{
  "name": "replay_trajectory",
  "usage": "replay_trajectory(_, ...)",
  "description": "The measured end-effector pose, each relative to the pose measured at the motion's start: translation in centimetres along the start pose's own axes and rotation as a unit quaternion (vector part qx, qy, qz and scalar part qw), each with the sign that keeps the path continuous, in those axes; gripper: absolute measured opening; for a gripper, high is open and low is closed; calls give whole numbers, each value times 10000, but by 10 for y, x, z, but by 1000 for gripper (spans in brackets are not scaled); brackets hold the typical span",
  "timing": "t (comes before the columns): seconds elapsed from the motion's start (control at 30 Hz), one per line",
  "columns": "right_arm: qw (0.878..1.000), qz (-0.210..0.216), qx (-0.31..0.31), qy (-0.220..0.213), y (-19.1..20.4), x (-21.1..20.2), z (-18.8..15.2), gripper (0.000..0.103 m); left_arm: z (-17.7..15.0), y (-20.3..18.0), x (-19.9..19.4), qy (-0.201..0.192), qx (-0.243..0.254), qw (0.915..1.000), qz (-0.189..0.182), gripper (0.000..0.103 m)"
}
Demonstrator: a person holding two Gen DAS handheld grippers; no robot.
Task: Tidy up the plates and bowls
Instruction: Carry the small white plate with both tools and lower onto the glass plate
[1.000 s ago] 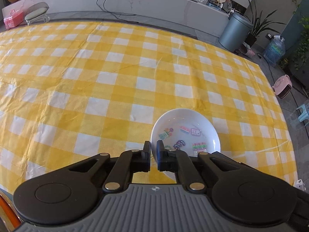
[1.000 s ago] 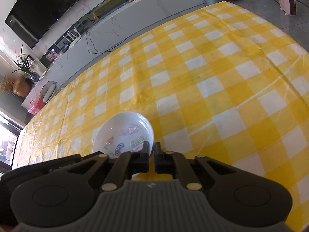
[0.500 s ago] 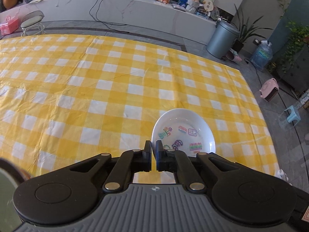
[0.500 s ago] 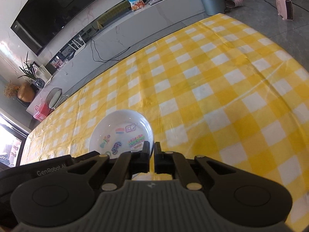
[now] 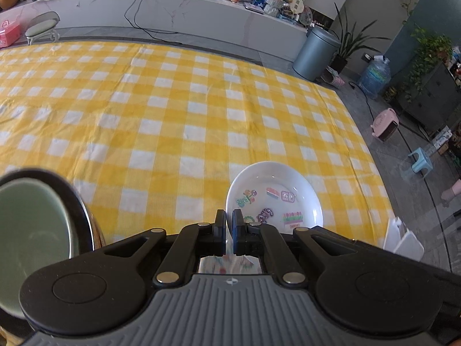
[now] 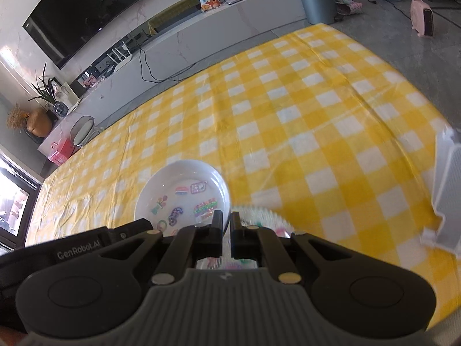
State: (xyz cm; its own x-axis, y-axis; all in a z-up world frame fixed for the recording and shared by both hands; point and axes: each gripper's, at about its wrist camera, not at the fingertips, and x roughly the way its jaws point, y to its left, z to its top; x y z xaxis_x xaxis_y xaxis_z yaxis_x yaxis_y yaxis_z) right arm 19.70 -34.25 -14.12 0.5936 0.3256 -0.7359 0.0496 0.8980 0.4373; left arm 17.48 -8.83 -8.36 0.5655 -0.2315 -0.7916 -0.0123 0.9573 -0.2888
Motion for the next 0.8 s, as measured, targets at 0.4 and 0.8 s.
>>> replay_trajectory(0.4,9988,-70,407,250,-24,-8,-35,1,-30,-1,8,300,242,9991,-163,4)
replay_trajectory(0.8,9976,-179,480,472,-28,5,-37,1,-35,5,22,547,284,9979,-213,4)
